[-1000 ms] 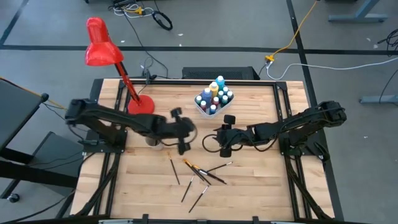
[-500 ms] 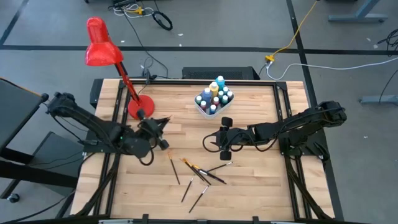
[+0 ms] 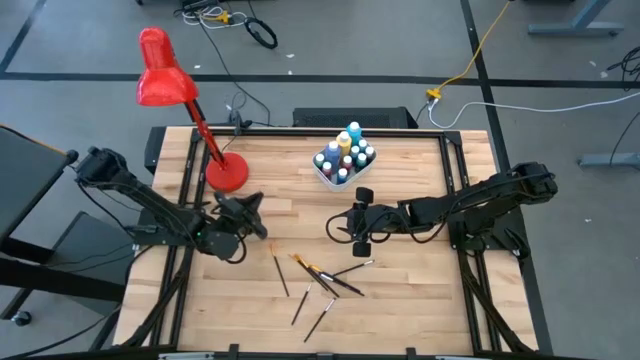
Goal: Pick & Place Paint Supplies
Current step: Put the gold paint brush into the white cup, then put the silver paint brush into the white cup
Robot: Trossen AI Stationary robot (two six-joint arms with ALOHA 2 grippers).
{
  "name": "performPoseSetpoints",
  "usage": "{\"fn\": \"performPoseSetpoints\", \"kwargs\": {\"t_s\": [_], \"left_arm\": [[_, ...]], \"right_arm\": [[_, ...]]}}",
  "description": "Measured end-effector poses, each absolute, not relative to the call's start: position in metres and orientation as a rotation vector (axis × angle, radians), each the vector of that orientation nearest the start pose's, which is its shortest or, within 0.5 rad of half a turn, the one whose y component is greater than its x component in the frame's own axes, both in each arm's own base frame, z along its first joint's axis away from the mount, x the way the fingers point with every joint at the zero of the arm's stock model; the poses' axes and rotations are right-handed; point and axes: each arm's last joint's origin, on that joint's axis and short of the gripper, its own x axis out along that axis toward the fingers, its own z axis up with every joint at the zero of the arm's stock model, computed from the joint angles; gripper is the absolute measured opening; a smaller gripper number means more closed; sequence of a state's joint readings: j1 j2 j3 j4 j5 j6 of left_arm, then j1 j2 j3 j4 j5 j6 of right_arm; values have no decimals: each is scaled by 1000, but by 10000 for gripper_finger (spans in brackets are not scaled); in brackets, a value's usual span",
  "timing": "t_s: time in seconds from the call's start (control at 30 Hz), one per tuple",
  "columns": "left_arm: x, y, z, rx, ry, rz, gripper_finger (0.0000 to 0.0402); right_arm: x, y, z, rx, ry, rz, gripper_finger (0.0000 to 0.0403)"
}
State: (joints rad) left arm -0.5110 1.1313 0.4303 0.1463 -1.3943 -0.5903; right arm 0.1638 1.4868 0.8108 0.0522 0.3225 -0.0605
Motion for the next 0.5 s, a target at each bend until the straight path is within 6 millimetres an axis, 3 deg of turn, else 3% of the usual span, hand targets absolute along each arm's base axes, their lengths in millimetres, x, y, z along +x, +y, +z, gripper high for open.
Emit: {"fn": "performPoseSetpoints", "kwargs": {"t_s": [0.3, 0.5], "left_arm": [[187, -72, 194, -74, 93, 861, 44], [193, -76, 212, -41, 43, 845, 52]], "right_arm": [[302, 41, 206, -210, 597, -134, 169], [302, 43, 205, -119, 594, -88, 169]]}}
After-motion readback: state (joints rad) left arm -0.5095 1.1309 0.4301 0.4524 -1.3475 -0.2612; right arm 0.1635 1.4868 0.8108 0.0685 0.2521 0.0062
